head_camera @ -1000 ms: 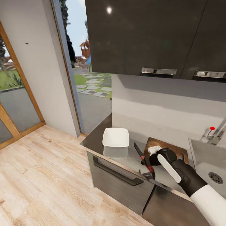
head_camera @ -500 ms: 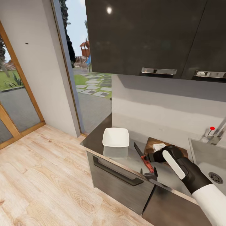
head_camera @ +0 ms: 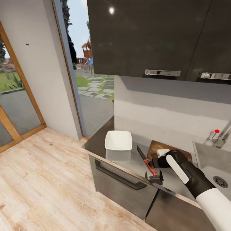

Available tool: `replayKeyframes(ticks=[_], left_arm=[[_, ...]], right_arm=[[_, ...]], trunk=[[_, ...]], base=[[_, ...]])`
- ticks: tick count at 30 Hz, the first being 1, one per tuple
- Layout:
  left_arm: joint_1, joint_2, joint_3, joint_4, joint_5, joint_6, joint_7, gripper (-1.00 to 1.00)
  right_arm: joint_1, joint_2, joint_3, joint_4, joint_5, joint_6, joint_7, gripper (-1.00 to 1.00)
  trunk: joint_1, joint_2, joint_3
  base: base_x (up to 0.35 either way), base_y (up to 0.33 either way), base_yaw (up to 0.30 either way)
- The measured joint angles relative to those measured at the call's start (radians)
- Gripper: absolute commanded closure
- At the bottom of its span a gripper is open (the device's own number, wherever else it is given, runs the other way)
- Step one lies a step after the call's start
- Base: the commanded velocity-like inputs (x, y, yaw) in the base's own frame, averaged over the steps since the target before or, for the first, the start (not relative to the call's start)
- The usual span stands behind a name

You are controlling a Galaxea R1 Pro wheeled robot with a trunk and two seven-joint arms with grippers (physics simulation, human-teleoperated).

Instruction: In the kitchen, take the Vidalia onion out of the sink, dice it on the chopping board with the paring knife, put the diced onion into the bowl on the countertop, then place both the paring knife and the chopping board into the sink.

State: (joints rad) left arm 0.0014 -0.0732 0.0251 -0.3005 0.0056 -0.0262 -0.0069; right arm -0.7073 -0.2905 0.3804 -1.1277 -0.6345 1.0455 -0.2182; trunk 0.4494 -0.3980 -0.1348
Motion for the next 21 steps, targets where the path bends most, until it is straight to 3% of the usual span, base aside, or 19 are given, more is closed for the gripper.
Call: replayKeyframes(ticks=[21], left_arm=[[0.000, 0.000, 0.000, 0.000, 0.000, 0.000, 0.000, -1.00]], right_arm=[[0.000, 0.008, 0.004, 0.001, -0.002, 0.000, 0.000, -1.00]], trunk=[[0.000, 0.000, 0.000]], base=[[0.000, 0.000, 0.000]])
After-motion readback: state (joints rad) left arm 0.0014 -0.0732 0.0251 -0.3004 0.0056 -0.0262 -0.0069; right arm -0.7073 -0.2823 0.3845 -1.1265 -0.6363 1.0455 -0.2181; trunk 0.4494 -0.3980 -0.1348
